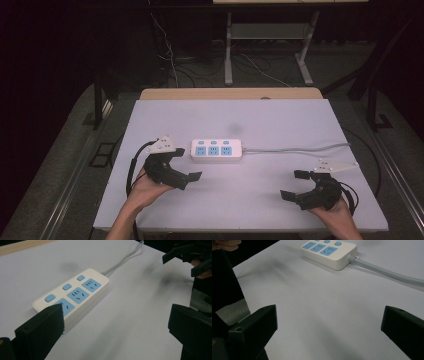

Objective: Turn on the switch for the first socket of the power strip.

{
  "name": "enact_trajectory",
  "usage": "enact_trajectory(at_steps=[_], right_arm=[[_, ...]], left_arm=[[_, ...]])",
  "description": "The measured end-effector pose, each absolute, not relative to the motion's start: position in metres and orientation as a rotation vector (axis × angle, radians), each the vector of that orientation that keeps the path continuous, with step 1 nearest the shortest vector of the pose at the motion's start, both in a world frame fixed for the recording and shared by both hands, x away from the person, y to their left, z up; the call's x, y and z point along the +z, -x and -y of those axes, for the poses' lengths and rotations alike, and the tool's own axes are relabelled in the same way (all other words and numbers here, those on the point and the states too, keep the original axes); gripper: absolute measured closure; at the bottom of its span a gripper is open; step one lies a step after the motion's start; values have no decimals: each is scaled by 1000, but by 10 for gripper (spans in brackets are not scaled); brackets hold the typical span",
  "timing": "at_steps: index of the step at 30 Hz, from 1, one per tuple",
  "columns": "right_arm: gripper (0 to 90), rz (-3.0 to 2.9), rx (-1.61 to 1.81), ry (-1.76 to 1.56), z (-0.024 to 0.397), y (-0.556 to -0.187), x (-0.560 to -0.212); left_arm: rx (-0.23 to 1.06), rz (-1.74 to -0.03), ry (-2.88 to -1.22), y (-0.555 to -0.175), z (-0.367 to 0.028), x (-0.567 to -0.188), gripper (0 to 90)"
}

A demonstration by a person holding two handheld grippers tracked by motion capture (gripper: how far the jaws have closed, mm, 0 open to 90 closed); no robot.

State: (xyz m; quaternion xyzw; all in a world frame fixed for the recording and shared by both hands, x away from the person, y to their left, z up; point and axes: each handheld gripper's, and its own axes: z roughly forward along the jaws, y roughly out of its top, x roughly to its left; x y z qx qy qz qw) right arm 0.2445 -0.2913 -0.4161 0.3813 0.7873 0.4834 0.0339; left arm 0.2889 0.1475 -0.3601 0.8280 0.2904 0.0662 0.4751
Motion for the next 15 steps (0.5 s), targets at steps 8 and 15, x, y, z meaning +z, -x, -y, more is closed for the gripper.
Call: enact_trajectory(at_steps=[8,15], right_arm=[[1,-2422,1483,-1170,291,-244,-416],[1,-2423,1482,-1165,291,-244,-416]], left_arm=[[164,-696,-2040,-297,-140,-353,0],[165,-686,-2056,-306,-134,-349,0]])
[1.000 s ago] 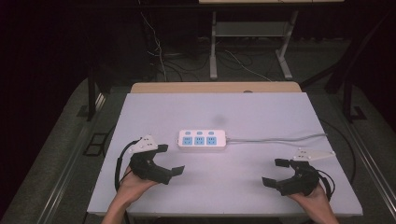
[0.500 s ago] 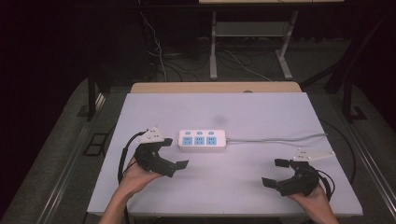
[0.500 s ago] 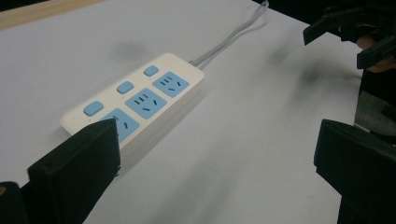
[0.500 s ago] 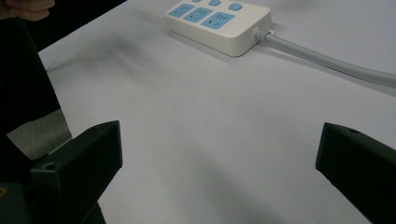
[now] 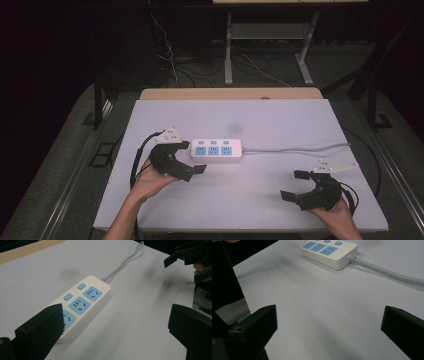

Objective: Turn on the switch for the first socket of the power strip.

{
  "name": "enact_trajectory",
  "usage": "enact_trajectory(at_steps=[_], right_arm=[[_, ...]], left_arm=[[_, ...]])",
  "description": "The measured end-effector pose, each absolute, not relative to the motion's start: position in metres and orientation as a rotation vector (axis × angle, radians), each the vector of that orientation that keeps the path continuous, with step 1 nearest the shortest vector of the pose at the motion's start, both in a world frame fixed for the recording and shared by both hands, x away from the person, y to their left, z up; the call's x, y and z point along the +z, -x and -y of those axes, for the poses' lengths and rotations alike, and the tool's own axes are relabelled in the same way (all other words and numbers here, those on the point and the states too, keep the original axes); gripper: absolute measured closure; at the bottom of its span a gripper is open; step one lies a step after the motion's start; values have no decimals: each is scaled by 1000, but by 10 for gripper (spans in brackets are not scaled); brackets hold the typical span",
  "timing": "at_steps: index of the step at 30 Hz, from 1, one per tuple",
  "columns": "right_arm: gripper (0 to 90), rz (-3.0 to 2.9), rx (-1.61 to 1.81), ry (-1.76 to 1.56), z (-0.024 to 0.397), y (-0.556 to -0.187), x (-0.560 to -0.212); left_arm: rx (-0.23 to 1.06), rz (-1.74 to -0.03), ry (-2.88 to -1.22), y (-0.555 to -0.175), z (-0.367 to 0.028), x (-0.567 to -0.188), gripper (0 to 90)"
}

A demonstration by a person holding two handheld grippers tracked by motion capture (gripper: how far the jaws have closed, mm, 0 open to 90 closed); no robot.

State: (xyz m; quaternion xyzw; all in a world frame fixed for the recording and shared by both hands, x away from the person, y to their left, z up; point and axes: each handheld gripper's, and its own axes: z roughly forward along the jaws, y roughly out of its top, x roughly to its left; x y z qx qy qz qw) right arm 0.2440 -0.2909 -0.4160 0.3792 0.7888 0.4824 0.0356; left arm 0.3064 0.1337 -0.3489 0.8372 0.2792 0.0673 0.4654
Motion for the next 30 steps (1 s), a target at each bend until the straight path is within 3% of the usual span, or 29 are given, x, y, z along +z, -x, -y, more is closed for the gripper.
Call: enact_trajectory(at_steps=[30], right_arm=[[1,-2440,1464,-1156,290,-244,-417]], left_arm=[[169,-659,-2125,-349,-103,-333,0]])
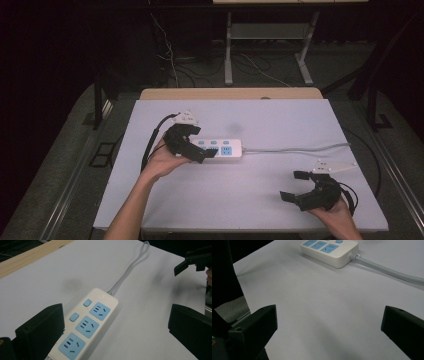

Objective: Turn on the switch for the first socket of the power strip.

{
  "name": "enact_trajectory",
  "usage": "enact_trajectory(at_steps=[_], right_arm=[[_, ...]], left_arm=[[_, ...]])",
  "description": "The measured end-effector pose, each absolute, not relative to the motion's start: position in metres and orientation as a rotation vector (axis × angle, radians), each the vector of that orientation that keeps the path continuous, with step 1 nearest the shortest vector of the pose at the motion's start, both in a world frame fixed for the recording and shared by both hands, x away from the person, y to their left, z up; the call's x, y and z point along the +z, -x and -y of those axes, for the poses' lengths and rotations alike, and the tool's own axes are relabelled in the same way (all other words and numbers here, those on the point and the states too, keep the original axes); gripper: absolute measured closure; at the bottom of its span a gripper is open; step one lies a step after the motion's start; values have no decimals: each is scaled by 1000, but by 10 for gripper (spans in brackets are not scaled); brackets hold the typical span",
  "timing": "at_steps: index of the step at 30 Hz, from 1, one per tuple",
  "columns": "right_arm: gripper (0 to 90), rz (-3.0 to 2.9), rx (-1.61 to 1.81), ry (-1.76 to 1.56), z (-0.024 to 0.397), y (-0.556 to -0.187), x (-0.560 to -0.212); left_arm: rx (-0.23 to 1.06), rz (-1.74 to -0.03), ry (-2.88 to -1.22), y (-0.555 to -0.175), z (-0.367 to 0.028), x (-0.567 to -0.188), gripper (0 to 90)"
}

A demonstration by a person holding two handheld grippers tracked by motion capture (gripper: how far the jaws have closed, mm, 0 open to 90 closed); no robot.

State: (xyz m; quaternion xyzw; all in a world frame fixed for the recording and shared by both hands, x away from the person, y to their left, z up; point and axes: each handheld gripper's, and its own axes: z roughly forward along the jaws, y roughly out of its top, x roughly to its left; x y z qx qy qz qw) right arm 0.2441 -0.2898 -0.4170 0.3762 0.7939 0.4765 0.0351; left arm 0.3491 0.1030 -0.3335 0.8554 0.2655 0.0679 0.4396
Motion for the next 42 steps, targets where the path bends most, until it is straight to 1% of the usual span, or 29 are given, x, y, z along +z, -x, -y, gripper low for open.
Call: enact_trajectory(at_steps=[33,37,42], right_arm=[[1,-2456,1451,-1141,287,-244,-418],[1,-2459,1451,-1141,287,-244,-418],[1,-2463,1451,-1140,287,-244,-418]], left_arm=[[137,-650,-2223,-396,-69,-334,0],[124,-649,-2236,-400,-65,-335,19],[102,-644,-2261,-407,-59,-338,65]])
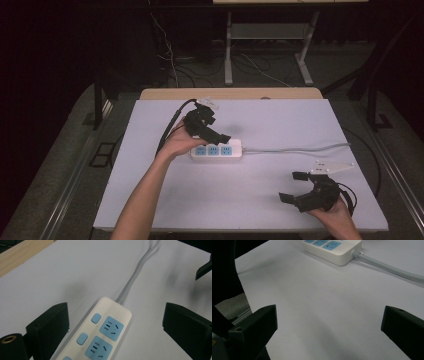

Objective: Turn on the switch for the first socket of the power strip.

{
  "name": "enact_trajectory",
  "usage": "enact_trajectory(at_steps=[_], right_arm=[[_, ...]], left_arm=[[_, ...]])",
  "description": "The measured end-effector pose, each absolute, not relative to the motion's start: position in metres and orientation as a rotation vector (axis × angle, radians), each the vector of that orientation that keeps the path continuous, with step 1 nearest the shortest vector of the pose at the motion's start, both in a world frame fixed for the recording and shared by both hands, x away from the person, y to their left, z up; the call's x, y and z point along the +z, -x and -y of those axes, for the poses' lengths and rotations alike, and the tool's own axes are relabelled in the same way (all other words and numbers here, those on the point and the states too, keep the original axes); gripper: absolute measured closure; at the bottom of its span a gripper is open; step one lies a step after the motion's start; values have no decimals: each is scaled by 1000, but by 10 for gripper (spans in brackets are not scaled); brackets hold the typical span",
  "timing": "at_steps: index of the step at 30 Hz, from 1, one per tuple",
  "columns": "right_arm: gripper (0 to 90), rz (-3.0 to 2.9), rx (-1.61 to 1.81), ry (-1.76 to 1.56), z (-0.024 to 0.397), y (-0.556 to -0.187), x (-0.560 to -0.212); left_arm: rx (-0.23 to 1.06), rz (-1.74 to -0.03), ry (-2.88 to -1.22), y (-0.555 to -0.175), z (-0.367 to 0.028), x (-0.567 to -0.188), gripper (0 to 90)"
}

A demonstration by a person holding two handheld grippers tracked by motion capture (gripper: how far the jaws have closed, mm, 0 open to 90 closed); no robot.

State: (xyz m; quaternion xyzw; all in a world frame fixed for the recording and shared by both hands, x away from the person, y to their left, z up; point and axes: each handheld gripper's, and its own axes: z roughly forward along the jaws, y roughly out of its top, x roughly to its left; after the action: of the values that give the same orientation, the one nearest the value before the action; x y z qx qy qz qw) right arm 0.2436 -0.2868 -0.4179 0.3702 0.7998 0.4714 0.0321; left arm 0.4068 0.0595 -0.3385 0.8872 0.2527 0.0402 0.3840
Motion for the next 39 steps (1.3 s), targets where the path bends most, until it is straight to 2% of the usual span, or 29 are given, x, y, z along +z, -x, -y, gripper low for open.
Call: enact_trajectory(at_steps=[10,39], right_arm=[[1,-2468,1444,-1138,287,-244,-418],[1,-2477,1439,-1135,287,-244,-420]], left_arm=[[57,-642,-2296,-418,-51,-349,220],[0,-664,-2358,-435,-37,-378,886]])
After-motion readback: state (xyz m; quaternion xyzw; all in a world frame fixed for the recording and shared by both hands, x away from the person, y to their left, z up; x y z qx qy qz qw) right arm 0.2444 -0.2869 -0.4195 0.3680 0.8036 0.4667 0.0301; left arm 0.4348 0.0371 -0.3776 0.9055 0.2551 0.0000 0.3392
